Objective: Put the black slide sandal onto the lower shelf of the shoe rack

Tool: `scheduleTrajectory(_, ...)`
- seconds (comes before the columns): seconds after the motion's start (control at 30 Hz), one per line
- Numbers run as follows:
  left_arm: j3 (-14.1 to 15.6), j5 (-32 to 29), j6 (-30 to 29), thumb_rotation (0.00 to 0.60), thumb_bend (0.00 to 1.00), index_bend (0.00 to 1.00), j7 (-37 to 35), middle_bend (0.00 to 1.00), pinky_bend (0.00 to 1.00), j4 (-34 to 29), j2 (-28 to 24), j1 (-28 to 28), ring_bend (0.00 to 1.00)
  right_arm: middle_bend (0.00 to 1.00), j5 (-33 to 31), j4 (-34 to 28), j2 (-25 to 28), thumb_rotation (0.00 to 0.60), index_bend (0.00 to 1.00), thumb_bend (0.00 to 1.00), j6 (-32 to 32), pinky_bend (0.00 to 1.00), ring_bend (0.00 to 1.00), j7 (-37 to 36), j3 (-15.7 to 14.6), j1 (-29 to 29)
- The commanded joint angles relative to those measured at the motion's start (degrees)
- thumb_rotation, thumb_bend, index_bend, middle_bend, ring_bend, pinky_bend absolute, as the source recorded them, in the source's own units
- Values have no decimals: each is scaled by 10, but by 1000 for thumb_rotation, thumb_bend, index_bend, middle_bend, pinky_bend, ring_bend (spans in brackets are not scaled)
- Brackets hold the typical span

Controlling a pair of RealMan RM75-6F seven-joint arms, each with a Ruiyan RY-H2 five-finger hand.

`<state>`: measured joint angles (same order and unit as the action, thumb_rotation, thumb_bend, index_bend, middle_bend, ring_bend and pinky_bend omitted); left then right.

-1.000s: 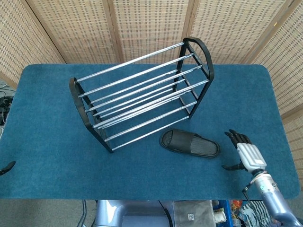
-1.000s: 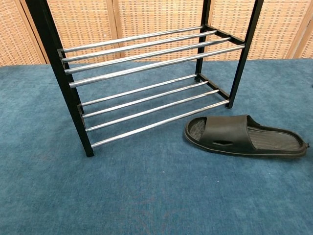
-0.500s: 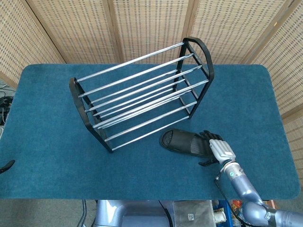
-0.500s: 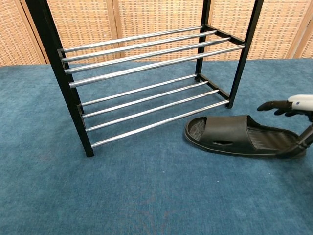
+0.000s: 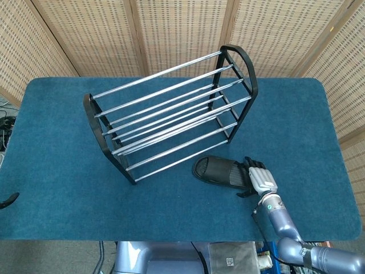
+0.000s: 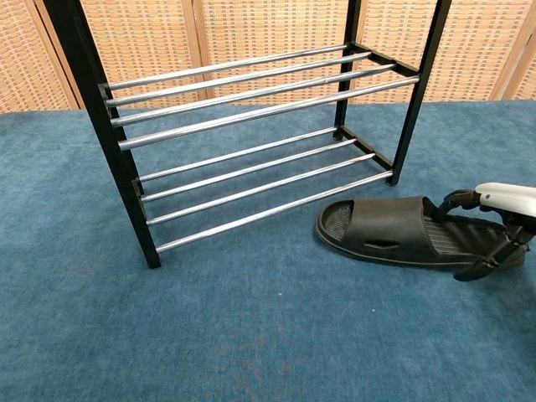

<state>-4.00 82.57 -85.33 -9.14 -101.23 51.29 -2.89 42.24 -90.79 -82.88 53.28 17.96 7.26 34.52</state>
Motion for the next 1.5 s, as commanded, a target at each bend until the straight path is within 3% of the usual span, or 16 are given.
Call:
scheduleTrajectory(0.03,0,-1,1,600,191,0,2,0,0,-1,0,-1,0,1,-15,19,-11,600,0,0,-11,0,0,4,3,9)
scheduleTrajectory(0.2,-1,-4,3,600,190,0,1,0,0,0,0,-1,0,90,-27,43,-24,600,66,0,-16,0,18,9,5,16)
scheduleTrajectory(0.37,-2,-6,4,600,191,0,0,0,0,1,0,-2,0,280,-32,53,-26,600,261,0,-25,23,190,12,4,21)
scheduleTrajectory(0.43,-2,-6,5,600,191,0,0,0,0,1,0,-3,0,378,-33,56,-25,600,367,0,-26,92,275,19,2,24)
scheduleTrajectory(0.5,-2,-6,5,600,191,0,-1,0,0,1,0,-3,0,519,-29,57,-28,600,523,4,-16,225,405,17,4,22)
scheduleTrajectory(0.6,-2,-6,5,600,191,0,-4,0,0,2,-1,-3,0,608,-13,47,-23,600,612,45,-2,379,511,10,4,15)
scheduleTrajectory(0.73,-1,-3,3,600,191,0,-9,0,0,2,-2,-2,0,660,20,11,-4,600,646,111,35,483,577,-11,11,-3)
scheduleTrajectory(0.93,2,9,-6,600,190,0,-19,0,0,2,-5,3,0,676,29,-59,27,600,654,146,80,504,600,4,23,-13)
scheduleTrajectory(1.2,4,18,-10,600,191,0,-37,0,0,8,-9,5,0,681,-94,-115,1,600,654,170,133,537,618,76,85,29)
scheduleTrajectory(1.5,5,18,2,600,191,0,-61,0,0,18,-13,-1,0,699,-222,-94,-111,600,654,221,232,583,633,137,166,100)
